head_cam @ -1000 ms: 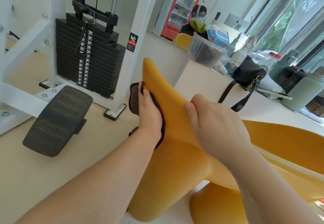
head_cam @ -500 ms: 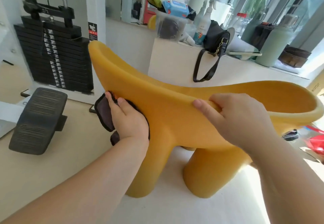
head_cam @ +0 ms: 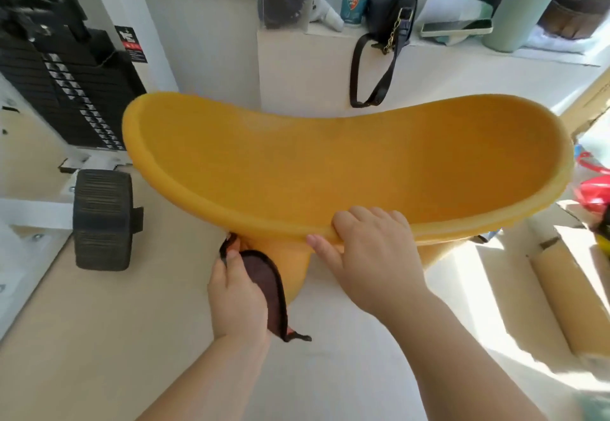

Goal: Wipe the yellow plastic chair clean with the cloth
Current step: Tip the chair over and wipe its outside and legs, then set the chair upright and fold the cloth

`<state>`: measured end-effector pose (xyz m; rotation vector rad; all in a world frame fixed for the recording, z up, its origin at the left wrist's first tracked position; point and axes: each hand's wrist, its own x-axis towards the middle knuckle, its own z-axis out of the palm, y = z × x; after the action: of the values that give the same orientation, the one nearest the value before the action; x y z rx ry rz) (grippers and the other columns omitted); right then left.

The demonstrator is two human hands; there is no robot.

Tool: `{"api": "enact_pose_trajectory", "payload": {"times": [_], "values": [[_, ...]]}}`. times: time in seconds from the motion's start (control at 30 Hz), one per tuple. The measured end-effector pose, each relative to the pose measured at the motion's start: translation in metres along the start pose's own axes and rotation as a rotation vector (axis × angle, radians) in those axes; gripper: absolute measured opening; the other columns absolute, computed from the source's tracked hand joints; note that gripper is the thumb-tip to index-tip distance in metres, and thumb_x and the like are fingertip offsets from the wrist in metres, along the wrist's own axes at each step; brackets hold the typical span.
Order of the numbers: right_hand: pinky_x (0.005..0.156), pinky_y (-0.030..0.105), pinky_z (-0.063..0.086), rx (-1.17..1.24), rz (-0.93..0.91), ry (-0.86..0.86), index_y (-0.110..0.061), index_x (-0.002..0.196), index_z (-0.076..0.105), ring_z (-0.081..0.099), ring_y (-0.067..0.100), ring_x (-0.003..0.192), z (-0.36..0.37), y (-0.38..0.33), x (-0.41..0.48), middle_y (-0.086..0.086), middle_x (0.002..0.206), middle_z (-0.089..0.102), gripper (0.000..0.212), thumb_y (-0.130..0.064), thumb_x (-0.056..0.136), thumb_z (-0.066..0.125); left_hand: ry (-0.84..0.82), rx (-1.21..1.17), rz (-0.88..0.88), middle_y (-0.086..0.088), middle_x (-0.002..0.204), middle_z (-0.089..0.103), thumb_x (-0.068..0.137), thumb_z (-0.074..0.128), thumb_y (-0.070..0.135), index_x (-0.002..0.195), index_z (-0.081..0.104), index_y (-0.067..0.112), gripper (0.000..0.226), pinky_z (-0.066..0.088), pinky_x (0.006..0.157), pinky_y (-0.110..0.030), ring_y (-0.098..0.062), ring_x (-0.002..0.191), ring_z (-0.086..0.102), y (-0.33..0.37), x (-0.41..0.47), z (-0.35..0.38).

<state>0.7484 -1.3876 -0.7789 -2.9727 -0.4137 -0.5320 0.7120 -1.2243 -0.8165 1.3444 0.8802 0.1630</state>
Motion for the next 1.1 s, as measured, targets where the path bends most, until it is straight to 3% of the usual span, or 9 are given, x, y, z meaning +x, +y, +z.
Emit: {"api": "enact_pose_trajectory", "payload": {"times": [0.17, 0.23, 0.37, 0.5, 0.6, 0.73, 0.83, 0.97, 1.1], "values": [[0.090, 0.042, 0.044, 0.259, 0.130, -0.178, -0.022, 0.106, 0.072, 0.060, 0.027, 0.099, -0.016, -0.006, -0.006, -0.002, 0.100, 0.065, 0.051, -0.057, 0.097, 0.037, -0.194, 0.314, -0.118, 0.006, 0.122, 0.063, 0.107, 0.041, 0.030, 0.118, 0.061, 0.028, 0.023, 0.045, 0.104, -0.041, -0.020, 0.118, 0.057, 0.029, -0.032, -0.026], [0.100, 0.043, 0.043, 0.459, 0.295, -0.125, -0.020, 0.117, 0.071, 0.055, 0.026, 0.115, -0.031, -0.011, -0.017, 0.001, 0.118, 0.063, 0.048, -0.052, 0.095, 0.044, -0.232, 0.363, -0.185, 0.005, 0.122, 0.065, 0.106, 0.043, 0.027, 0.115, 0.063, 0.030, 0.021, 0.047, 0.101, -0.041, -0.020, 0.115, 0.060, 0.046, -0.045, -0.030], [0.094, 0.037, 0.044, 0.596, 0.747, -0.056, -0.026, 0.119, 0.066, 0.050, 0.017, 0.112, -0.065, -0.007, -0.034, -0.004, 0.117, 0.057, 0.035, -0.048, 0.096, 0.053, -0.218, 0.373, -0.354, -0.002, 0.115, 0.067, 0.102, 0.049, 0.041, 0.106, 0.065, 0.030, 0.020, 0.051, 0.099, -0.050, -0.029, 0.106, 0.062, 0.082, -0.059, -0.020], [0.089, 0.044, 0.051, 0.938, 1.329, -0.141, -0.025, 0.138, 0.043, 0.060, 0.016, 0.101, -0.076, 0.010, -0.022, -0.004, 0.114, 0.059, 0.054, -0.051, 0.094, 0.061, -0.204, 0.368, -0.456, -0.004, 0.082, 0.061, 0.080, 0.053, 0.082, 0.102, 0.065, 0.015, 0.072, 0.049, 0.068, -0.034, -0.026, 0.068, 0.059, 0.112, -0.052, 0.012], [0.091, 0.047, 0.055, 1.146, 1.640, -0.069, -0.021, 0.145, 0.036, 0.063, 0.023, 0.099, -0.065, 0.022, -0.007, -0.001, 0.112, 0.059, 0.068, -0.052, 0.092, 0.065, -0.114, 0.254, -0.546, 0.003, 0.111, 0.071, 0.052, 0.068, 0.089, 0.115, 0.067, 0.023, 0.091, 0.051, 0.095, -0.047, -0.029, 0.099, 0.068, 0.110, -0.033, 0.033], [0.071, 0.044, 0.064, 1.243, 1.715, -0.005, -0.021, 0.146, 0.038, 0.068, 0.026, 0.090, -0.041, 0.031, 0.011, -0.002, 0.113, 0.065, 0.076, -0.051, 0.085, 0.072, -0.106, 0.209, -0.650, -0.014, 0.096, 0.074, 0.073, 0.073, 0.054, 0.105, 0.068, 0.018, 0.049, 0.053, 0.075, -0.069, -0.043, 0.087, 0.072, 0.105, -0.021, 0.041], [0.063, 0.043, 0.065, 1.278, 1.753, 0.053, -0.019, 0.145, 0.034, 0.067, 0.023, 0.081, -0.034, 0.032, 0.016, -0.003, 0.102, 0.063, 0.066, -0.026, 0.088, 0.067, -0.029, 0.238, -0.543, -0.005, 0.098, 0.073, 0.075, 0.069, 0.044, 0.100, 0.069, 0.018, 0.036, 0.056, 0.090, -0.053, -0.032, 0.092, 0.070, 0.097, -0.019, 0.043], [0.058, 0.039, 0.063, 1.310, 1.799, -0.005, -0.013, 0.133, 0.037, 0.066, 0.032, 0.097, -0.046, 0.039, 0.010, 0.001, 0.104, 0.055, 0.047, -0.014, 0.092, 0.061, 0.001, 0.256, -0.632, -0.008, 0.097, 0.074, 0.064, 0.068, 0.053, 0.100, 0.070, 0.015, 0.052, 0.054, 0.090, -0.053, -0.033, 0.091, 0.070, 0.091, -0.041, 0.034], [0.051, 0.037, 0.059, 1.246, 1.726, -0.172, -0.015, 0.120, 0.039, 0.064, 0.032, 0.095, -0.066, 0.052, -0.008, 0.002, 0.104, 0.052, 0.031, -0.014, 0.097, 0.059, 0.021, 0.259, -0.774, -0.013, 0.093, 0.071, 0.088, 0.063, 0.048, 0.100, 0.064, 0.011, 0.040, 0.056, 0.069, -0.048, -0.032, 0.081, 0.069, 0.093, -0.099, 0.023]]}}
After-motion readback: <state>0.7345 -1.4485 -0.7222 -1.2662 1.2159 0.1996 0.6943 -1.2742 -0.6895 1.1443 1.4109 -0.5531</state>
